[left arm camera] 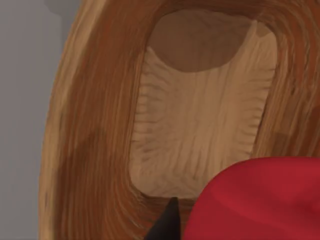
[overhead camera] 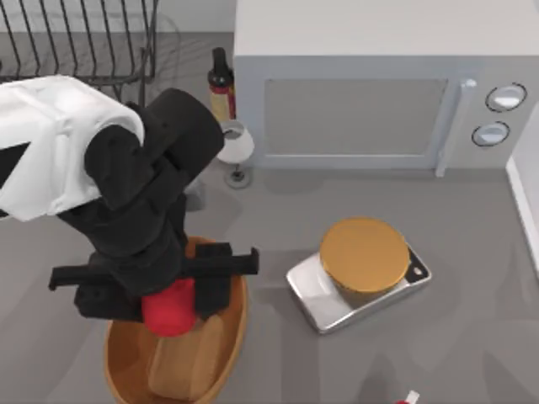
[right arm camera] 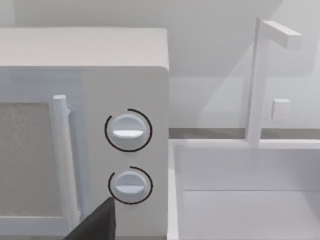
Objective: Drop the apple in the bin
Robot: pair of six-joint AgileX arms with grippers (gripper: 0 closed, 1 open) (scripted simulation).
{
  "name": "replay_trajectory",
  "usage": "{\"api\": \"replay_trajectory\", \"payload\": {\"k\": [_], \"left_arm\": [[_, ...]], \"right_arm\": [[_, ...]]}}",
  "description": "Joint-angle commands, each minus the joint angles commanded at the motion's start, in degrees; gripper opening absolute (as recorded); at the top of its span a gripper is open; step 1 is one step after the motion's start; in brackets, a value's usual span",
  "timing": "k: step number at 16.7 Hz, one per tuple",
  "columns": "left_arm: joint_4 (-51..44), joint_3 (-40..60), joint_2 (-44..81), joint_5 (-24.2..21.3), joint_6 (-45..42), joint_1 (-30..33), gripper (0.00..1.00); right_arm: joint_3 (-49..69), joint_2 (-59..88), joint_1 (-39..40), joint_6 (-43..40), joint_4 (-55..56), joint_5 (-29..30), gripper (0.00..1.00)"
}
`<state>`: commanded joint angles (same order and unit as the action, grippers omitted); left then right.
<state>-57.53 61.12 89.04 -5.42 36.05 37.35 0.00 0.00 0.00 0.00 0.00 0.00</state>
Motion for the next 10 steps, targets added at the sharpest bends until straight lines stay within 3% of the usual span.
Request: {"api": "replay_trajectory", "payload": {"k": [10], "left_arm": [[0.0,0.0,0.0,0.0,0.0,0.0,0.9]], "right_arm": [[0.0,0.0,0.0,0.0,0.0,0.0,1.0]]}}
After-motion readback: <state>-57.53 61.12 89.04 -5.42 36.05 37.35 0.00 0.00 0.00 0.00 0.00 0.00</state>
